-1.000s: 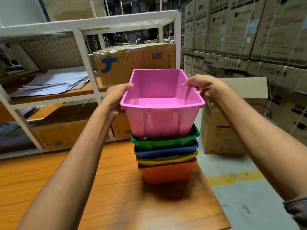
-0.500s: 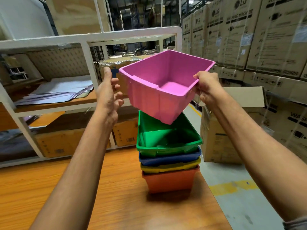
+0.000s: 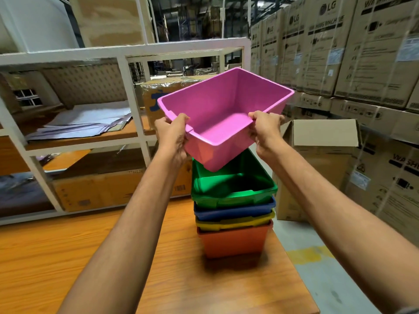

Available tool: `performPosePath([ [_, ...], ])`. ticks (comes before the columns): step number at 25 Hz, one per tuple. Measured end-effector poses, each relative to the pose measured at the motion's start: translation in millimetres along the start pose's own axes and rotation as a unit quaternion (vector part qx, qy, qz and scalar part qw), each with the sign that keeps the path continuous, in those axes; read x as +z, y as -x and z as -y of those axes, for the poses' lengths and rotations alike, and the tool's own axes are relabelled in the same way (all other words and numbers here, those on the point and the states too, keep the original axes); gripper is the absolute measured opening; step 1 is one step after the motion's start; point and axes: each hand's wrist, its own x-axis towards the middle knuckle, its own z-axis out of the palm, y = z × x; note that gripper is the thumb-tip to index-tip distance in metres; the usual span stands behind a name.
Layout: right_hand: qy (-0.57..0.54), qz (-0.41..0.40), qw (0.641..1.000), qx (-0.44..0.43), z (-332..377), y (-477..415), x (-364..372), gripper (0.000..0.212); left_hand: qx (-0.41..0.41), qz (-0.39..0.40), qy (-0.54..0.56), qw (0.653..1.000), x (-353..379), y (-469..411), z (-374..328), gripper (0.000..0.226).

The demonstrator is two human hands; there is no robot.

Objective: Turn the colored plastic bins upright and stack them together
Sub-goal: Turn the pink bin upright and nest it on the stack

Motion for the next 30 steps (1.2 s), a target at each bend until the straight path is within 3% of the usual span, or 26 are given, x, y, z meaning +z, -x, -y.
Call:
performPosePath([
  [2, 0.06, -0.001, 0.998, -0.004, -0.1, 0.4, -8.0, 0.048, 0.029, 0.011, 0.004, 1.0, -3.7, 0.2, -1.3, 0.051],
  [4, 0.213, -0.054, 0.974, -0.061, 4.8, 0.9, -20.7, 0.062, 0.066, 0.02, -0.014, 0.998, -10.3, 0.3, -7.6, 0.058],
  [7, 0.45, -0.077, 0.867, -0.2, 20.5, 0.5, -28.3, 0.072, 0.1, 0.04, -0.028, 0.994, -19.9, -4.1, -12.3, 0.044],
  [10, 0.536, 0.021, 0.775, -0.334, 36.2, -1.9, -14.7, 0.076, 0.11, 0.07, -0.036, 0.991, -29.0, -4.1, -15.3, 0.045],
  [13, 0.608, 0.078, 0.685, -0.394, 42.9, -14.8, 4.6, 0.083, 0.135, 0.108, -0.034, 0.984, -33.4, -3.9, -25.3, 0.047],
  [16, 0.626, 0.045, 0.64, -0.442, 43.7, -25.5, 21.7, 0.075, 0.156, 0.143, -0.044, 0.976, -36.5, 1.2, -36.2, 0.032],
  [18, 0.621, -0.001, 0.62, -0.48, 46.0, -30.1, 26.9, 0.047, 0.147, 0.143, -0.044, 0.978, -41.0, 3.1, -37.7, 0.026],
  [20, 0.608, -0.017, 0.618, -0.499, 49.6, -31.5, 26.8, 0.025, 0.141, 0.127, -0.055, 0.98, -45.7, 1.5, -35.9, 0.023],
  [22, 0.594, -0.032, 0.638, -0.49, 53.9, -33.4, 24.8, 0.017, 0.138, 0.092, -0.08, 0.983, -49.6, -3.2, -32.5, 0.025],
  [27, 0.551, -0.122, 0.692, -0.45, 61.0, -35.2, 10.7, 0.024, 0.138, -0.019, -0.035, 0.99, -49.2, -12.0, -16.9, 0.05],
  [30, 0.51, -0.145, 0.759, -0.378, 56.3, -31.4, 1.8, 0.017, 0.103, 0.024, -0.061, 0.992, -37.4, -11.8, -3.8, 0.064],
])
